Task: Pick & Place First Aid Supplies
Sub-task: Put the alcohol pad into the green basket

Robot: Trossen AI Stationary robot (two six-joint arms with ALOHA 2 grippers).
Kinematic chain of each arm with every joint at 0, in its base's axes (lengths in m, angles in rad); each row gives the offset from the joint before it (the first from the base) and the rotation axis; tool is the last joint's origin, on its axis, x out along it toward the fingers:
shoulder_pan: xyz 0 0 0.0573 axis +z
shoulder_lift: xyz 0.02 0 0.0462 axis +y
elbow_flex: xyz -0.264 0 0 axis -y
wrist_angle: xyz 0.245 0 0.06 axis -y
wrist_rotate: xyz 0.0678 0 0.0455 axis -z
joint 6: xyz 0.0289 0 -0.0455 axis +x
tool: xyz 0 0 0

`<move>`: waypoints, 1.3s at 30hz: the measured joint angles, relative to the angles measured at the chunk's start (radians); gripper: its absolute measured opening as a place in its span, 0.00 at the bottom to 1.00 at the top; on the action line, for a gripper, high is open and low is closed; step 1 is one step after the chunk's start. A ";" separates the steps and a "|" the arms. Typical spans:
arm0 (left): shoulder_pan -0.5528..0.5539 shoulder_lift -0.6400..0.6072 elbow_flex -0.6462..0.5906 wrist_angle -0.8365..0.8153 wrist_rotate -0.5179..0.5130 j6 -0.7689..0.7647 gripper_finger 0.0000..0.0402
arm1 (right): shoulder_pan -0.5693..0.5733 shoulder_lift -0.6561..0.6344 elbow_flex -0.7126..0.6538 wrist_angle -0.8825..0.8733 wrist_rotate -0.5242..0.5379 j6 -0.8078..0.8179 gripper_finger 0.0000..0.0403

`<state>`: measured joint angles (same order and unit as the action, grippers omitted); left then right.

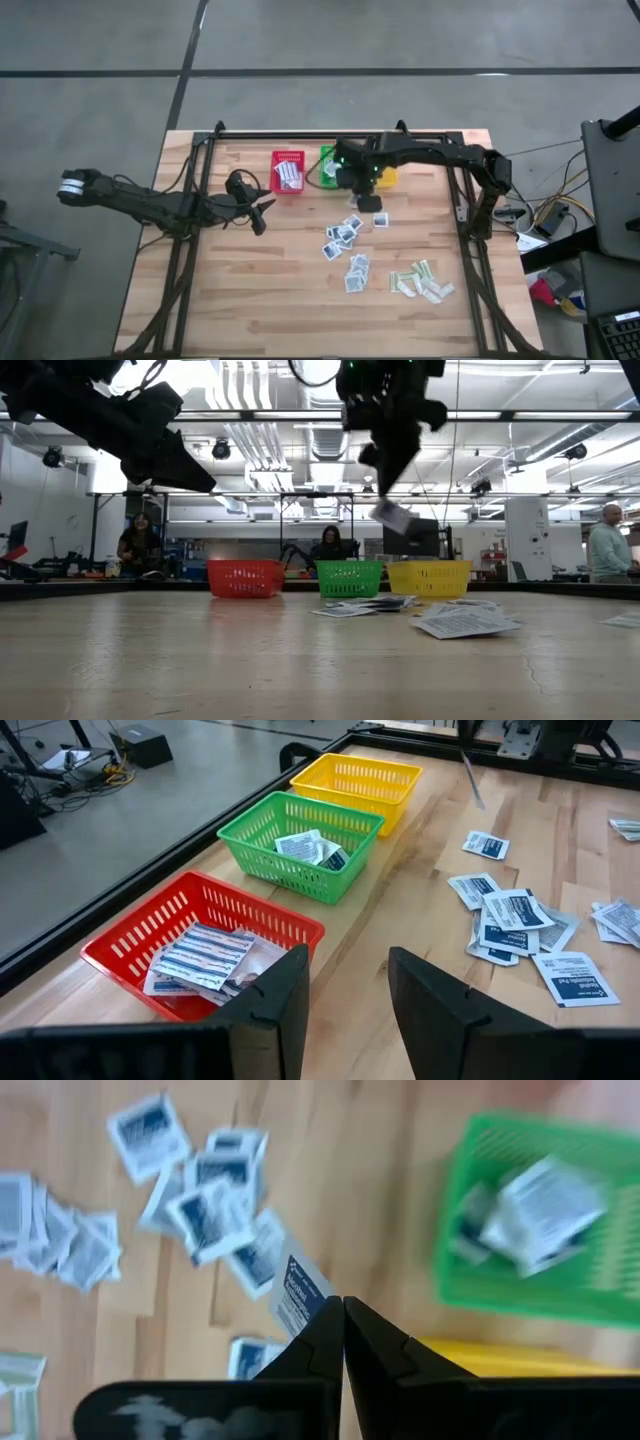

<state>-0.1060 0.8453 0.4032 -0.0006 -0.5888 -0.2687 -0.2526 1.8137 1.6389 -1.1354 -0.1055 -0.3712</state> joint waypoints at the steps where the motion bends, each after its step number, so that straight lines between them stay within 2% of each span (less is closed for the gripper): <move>1: 0.000 0.000 0.000 0.000 0.000 0.000 0.33 | -0.008 0.000 0.026 0.001 0.000 -0.007 0.02; 14: 0.000 0.000 0.000 0.000 0.000 0.000 0.33 | -0.133 0.000 0.331 0.016 -0.009 -0.078 0.02; 20: 0.000 0.000 0.000 0.000 0.000 0.000 0.33 | -0.177 0.001 0.397 0.026 -0.010 -0.085 0.02; 27: 0.000 0.000 0.000 0.000 0.000 0.000 0.33 | -0.207 0.001 0.369 0.041 -0.011 -0.093 0.02; 31: 0.000 0.000 0.000 0.000 0.000 0.000 0.33 | -0.213 0.002 0.332 0.096 -0.051 -0.091 0.02; 39: 0.000 0.000 0.000 0.000 0.000 0.000 0.33 | -0.217 0.002 0.155 0.302 -0.052 -0.064 0.02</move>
<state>-0.1062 0.8455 0.4034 -0.0007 -0.5888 -0.2687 -0.4701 1.8156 1.7944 -0.8333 -0.1577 -0.4355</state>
